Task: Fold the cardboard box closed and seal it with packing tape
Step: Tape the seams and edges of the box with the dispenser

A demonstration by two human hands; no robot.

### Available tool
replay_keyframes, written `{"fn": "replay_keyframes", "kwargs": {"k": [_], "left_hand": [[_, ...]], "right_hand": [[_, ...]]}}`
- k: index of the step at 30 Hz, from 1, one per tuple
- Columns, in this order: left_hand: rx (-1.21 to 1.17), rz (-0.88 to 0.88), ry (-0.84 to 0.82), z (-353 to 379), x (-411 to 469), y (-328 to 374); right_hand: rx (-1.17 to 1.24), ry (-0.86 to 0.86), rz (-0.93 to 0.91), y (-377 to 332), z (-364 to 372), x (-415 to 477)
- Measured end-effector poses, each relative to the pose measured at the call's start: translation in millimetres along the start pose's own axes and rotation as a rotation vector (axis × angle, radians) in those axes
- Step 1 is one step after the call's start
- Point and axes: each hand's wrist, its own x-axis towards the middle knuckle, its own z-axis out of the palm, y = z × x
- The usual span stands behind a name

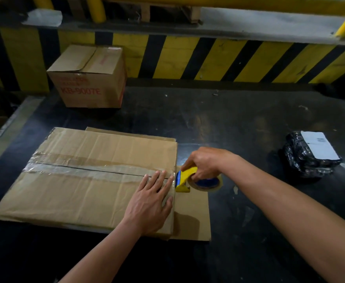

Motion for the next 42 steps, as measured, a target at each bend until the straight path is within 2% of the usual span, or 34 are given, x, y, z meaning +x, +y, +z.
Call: {"fn": "replay_keyframes", "kwargs": {"k": [7, 11, 17, 20, 25, 30, 32, 36, 42], "left_hand": [[0.016, -0.009, -0.037, -2, -2, 1], [-0.013, -0.018, -0.051, -5, -3, 2], [-0.126, 0.017, 0.000, -25, 2, -13], [-0.037, 0.039, 0.048, -34, 5, -48], [0.040, 0.017, -0.049, -41, -3, -112], [0.071, 0.033, -0.134, -49, -11, -146], [0.056, 0.032, -0.111, -42, -17, -151], [0.037, 0.016, -0.061, -29, -23, -153], [0.022, -0.016, -0.056, -29, -30, -147]], "right_hand": [[-0.037, -0.002, 0.092, -17, 17, -2], [0.105, 0.083, 0.186, -15, 28, -17], [0.366, 0.346, 0.368, -15, 20, -69], [0.524, 0.501, 0.433, -39, 26, -85], [0.697, 0.802, 0.497, -105, 39, -79], [0.767, 0.898, 0.566, -160, 59, -45], [0.768, 0.936, 0.597, -174, 72, -33], [0.617, 0.983, 0.718, -191, 94, -15], [0.535, 0.995, 0.674, -187, 100, -10]]}}
